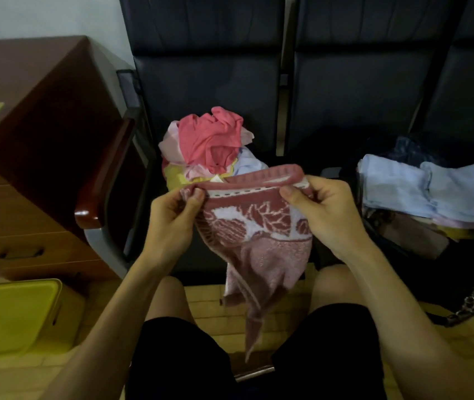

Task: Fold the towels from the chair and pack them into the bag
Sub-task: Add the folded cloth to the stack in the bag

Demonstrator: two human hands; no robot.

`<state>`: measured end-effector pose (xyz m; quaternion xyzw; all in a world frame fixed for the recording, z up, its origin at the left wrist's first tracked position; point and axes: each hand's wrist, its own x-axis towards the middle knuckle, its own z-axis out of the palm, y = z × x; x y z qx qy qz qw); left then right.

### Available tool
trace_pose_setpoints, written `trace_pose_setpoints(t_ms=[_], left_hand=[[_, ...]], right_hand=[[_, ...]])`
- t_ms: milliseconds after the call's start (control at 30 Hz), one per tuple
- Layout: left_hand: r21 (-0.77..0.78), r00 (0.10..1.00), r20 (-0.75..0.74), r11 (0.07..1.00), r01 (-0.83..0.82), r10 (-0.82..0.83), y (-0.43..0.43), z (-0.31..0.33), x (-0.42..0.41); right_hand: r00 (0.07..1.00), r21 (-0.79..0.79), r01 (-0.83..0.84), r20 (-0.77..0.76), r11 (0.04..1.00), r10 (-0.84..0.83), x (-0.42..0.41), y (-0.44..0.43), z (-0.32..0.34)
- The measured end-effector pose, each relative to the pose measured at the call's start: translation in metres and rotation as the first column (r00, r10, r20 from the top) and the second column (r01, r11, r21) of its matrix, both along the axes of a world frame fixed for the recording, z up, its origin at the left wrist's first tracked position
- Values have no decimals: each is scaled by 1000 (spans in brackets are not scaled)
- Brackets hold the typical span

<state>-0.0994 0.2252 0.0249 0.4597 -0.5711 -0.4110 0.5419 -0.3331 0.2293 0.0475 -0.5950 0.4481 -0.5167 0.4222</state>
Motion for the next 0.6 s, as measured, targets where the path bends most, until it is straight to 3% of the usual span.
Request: trace_pose_setpoints(t_ms=[200,300,467,600], left_hand=[[-33,1000,27,999,0,1,7,-2,1],[-15,1000,1,1000,3,-3,10,-4,0],[-23,999,23,999,-31,32,13,-2,-9],[-37,996,8,996,-85,85,9,-2,-18]], right_hand=[[997,23,74,-30,997,-73,0,12,-17],[999,86,49,9,995,-50,-2,17,-19],[979,87,179,79,980,-186,0,24,-13],[968,96,175,162,980,-189,4,25,-13]])
